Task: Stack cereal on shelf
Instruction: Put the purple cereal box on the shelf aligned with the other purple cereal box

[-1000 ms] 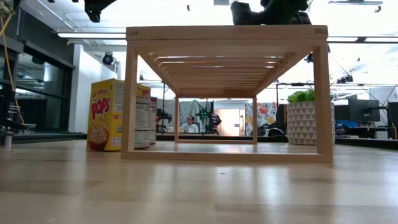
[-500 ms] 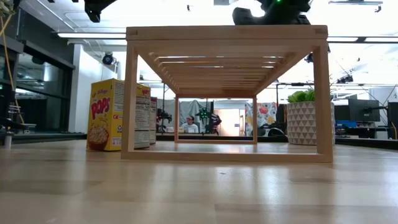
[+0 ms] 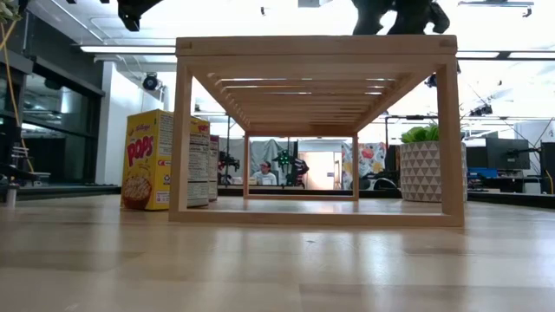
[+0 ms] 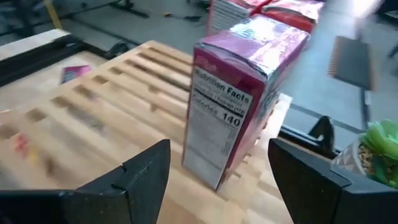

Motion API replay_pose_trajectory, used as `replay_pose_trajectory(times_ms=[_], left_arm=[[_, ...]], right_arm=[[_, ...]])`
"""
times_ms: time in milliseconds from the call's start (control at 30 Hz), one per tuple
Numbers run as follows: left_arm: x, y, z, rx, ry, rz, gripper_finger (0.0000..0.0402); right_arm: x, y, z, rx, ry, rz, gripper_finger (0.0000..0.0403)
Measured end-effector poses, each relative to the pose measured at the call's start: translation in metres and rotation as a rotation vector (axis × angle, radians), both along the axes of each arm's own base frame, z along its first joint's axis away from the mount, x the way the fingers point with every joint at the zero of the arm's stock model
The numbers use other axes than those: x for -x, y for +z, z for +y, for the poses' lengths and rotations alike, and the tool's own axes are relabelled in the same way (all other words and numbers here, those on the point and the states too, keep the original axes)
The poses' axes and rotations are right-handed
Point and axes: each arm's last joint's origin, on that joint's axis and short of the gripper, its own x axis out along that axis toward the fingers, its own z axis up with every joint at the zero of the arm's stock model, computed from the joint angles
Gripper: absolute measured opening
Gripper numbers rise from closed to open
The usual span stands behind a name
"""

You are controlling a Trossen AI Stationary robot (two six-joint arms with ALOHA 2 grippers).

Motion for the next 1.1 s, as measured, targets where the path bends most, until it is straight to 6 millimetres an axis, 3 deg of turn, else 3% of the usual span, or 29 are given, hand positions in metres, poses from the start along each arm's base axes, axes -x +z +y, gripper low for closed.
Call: replay_pose_trajectory(times_ms=[233,433,733,867,1100], left_arm=[[0.0,0.0,0.0,0.0,0.0,0.0,0.0238],[0.0,0.0,0.0,-0.001,-0.005,0.0,0.0238],[-0.009,-0.006,-0.003,-0.07,-0.011,0.053,0.0238],[-0.025,-0.008,0.004,-0.154,0.167,0.25,0.0238],[-0.04,0.026,0.042,-0.151,0.295,0.874,0.0238]], right_arm=[[0.022,0.02,0.019,-0.056,0.195,0.032,0.0264],[0.035,0.021,0.043,-0.088,0.365,0.105,0.0264],[0.06,0.016,0.061,-0.032,0.344,0.131,0.0264],[0.062,0.017,0.061,0.017,0.321,0.107,0.0264],[0.062,0.017,0.06,0.019,0.32,0.113,0.0264]])
